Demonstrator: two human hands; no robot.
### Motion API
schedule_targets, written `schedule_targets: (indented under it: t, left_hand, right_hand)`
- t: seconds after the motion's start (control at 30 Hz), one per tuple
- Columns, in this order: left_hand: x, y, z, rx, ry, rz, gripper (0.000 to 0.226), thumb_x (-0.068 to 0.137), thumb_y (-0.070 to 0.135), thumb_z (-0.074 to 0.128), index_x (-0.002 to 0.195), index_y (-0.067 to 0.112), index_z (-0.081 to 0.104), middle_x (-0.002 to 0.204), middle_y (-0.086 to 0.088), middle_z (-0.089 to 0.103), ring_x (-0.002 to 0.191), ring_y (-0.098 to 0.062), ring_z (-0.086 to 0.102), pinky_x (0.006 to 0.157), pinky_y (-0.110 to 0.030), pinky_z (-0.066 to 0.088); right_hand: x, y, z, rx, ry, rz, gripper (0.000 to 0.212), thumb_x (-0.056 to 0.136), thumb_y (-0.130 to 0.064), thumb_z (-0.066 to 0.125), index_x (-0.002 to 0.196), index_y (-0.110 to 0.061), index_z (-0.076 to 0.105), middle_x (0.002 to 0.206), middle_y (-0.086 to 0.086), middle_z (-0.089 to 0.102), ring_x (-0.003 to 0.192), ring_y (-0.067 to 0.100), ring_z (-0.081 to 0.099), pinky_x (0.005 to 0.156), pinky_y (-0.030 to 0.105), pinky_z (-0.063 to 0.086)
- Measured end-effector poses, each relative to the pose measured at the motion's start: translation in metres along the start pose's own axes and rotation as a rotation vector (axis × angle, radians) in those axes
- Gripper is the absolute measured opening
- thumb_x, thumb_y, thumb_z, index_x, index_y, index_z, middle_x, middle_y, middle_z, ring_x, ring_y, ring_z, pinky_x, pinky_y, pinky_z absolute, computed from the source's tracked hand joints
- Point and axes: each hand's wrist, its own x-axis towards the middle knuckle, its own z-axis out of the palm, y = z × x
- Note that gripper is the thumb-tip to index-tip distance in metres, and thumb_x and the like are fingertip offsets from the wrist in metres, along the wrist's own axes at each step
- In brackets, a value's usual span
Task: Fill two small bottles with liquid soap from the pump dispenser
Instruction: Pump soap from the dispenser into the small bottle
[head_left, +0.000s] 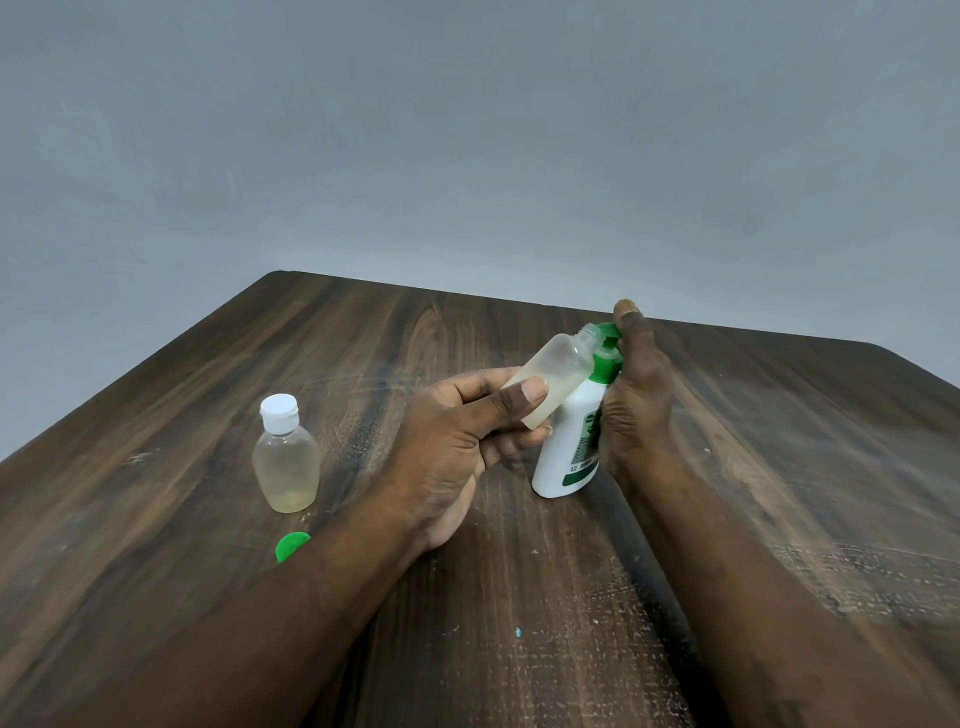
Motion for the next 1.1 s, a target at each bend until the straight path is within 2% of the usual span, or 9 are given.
schedule_targets:
  t: [0.1,0.3,0.5,0.7,0.77,0.83,0.9,1.03,1.1]
  left_hand:
    - [0.0001,-0.0006,-0.0003,0.011,0.003,-0.001,0.043,0.076,0.024,0.079,0.113,0.002,0.075,0.104,-0.016,0.078,0.081,-0.02,0.073,0.072,-0.025,0.063]
    - [-0.0002,-0.0005,0.001,0.019,0.0,0.002,0.042,0.074,0.026,0.08,0.11,0.006,0.076,0.105,-0.015,0.079,0.083,-0.02,0.073,0.076,-0.027,0.061]
    - [-0.001,-0.0011,0.0001,0.033,0.007,-0.002,0.039,0.073,0.028,0.081,0.106,0.008,0.078,0.105,-0.017,0.078,0.082,-0.021,0.072,0.074,-0.03,0.061]
    - [-0.0004,0.0005,0.002,0.004,-0.006,-0.001,0.042,0.073,0.026,0.08,0.109,0.005,0.077,0.105,-0.015,0.079,0.084,-0.02,0.073,0.077,-0.027,0.062]
    - [-0.0002,0.0008,0.0023,-0.005,-0.004,0.0,0.041,0.074,0.025,0.08,0.11,0.004,0.076,0.105,-0.015,0.079,0.084,-0.019,0.074,0.077,-0.026,0.063]
    - [-0.0004,0.0005,0.0014,0.0,0.004,-0.001,0.039,0.076,0.024,0.079,0.109,0.004,0.076,0.104,-0.015,0.079,0.082,-0.019,0.074,0.074,-0.025,0.063]
    - [-0.0002,-0.0002,0.0003,0.015,0.005,-0.001,0.037,0.077,0.023,0.079,0.108,0.005,0.076,0.104,-0.016,0.079,0.082,-0.02,0.074,0.074,-0.027,0.063]
    - [0.0003,-0.0008,-0.0001,0.006,0.003,0.006,0.039,0.076,0.022,0.079,0.11,0.003,0.075,0.104,-0.015,0.079,0.082,-0.019,0.074,0.077,-0.027,0.063]
    - [0.0003,-0.0007,0.0011,-0.005,-0.001,0.009,0.042,0.076,0.022,0.079,0.112,0.002,0.074,0.104,-0.014,0.079,0.083,-0.018,0.074,0.076,-0.026,0.063]
  right_hand:
    - [0.0001,0.0003,0.0008,-0.016,0.022,-0.005,0.048,0.09,-0.054,0.059,0.051,-0.027,0.069,0.057,-0.008,0.061,0.054,0.015,0.056,0.069,0.041,0.041]
    - [0.0,0.0009,-0.0016,-0.015,0.002,0.007,0.046,0.089,-0.061,0.061,0.057,-0.029,0.071,0.063,-0.005,0.066,0.059,0.017,0.062,0.067,0.036,0.047]
    - [0.0006,0.0002,-0.0012,-0.027,0.021,-0.032,0.06,0.107,-0.04,0.056,0.049,-0.027,0.067,0.056,-0.008,0.061,0.051,0.012,0.057,0.063,0.033,0.043]
    - [-0.0005,-0.0003,-0.0012,-0.027,-0.002,0.001,0.049,0.089,-0.064,0.062,0.058,-0.028,0.071,0.063,-0.005,0.065,0.06,0.018,0.06,0.07,0.038,0.046]
    - [-0.0005,-0.0008,-0.001,-0.025,-0.002,-0.005,0.051,0.093,-0.06,0.061,0.055,-0.027,0.069,0.061,-0.005,0.063,0.057,0.018,0.058,0.067,0.036,0.044]
    - [-0.0007,-0.0016,-0.0006,-0.01,0.003,-0.008,0.058,0.105,-0.047,0.057,0.051,-0.027,0.067,0.057,-0.007,0.06,0.053,0.013,0.056,0.063,0.033,0.042]
    - [0.0008,-0.0005,-0.0014,-0.02,0.016,-0.021,0.062,0.108,-0.038,0.055,0.048,-0.026,0.066,0.055,-0.008,0.06,0.05,0.011,0.055,0.061,0.032,0.041]
    - [0.001,-0.0003,-0.0011,-0.029,0.016,-0.009,0.053,0.096,-0.051,0.06,0.049,-0.027,0.066,0.057,-0.007,0.061,0.053,0.014,0.055,0.062,0.033,0.042]
    - [0.0006,0.0001,-0.0021,0.006,-0.004,0.02,0.052,0.098,-0.051,0.061,0.052,-0.027,0.067,0.06,-0.005,0.062,0.056,0.017,0.057,0.065,0.035,0.043]
